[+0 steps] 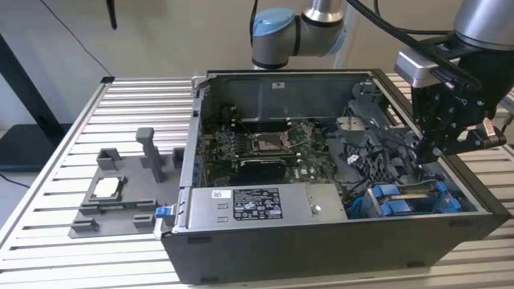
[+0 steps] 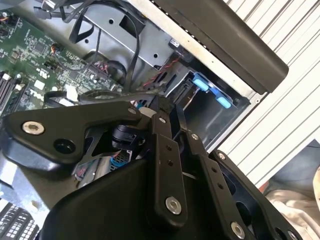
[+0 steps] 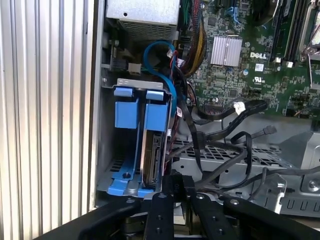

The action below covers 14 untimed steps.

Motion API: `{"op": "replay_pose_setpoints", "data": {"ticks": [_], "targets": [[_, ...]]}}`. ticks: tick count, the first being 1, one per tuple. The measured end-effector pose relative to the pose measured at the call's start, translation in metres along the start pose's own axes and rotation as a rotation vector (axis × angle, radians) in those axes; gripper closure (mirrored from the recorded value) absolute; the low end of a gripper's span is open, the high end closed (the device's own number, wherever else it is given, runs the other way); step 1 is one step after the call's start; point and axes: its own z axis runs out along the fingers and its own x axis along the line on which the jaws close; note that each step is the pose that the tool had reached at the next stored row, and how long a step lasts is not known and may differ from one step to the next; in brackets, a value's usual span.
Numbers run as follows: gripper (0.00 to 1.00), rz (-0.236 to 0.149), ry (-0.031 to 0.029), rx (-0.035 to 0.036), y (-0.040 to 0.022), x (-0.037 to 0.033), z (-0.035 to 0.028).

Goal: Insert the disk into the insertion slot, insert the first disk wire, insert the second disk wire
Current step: 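Insert the first disk wire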

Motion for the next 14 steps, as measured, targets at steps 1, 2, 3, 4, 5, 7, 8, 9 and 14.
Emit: {"op": "replay_pose_setpoints", "data": {"ticks": [1,2,3,4,5,7,8,9,14], "targets": [[0.81,0.001,0.0000,-0.0015,-0.0008,0.0005,0.0005],[0.81,0.002,-0.0001,-0.0030,-0.0015,0.0010,0.0011],[0.81,0.002,-0.0001,-0.0048,-0.0021,0.0016,0.0016],[0.81,0.003,-0.0003,-0.0068,-0.0026,0.0022,0.0022],[0.81,0.005,-0.0003,-0.0090,-0.0030,0.0028,0.0026],[0.81,0.007,-0.0004,-0.0133,-0.0037,0.0040,0.0038],[0.81,0.008,-0.0004,-0.0154,-0.0040,0.0046,0.0043],[0.81,0.009,-0.0004,-0.0174,-0.0043,0.0052,0.0049],[0.81,0.016,-0.0005,-0.0263,-0.0051,0.0087,0.0068]]}}
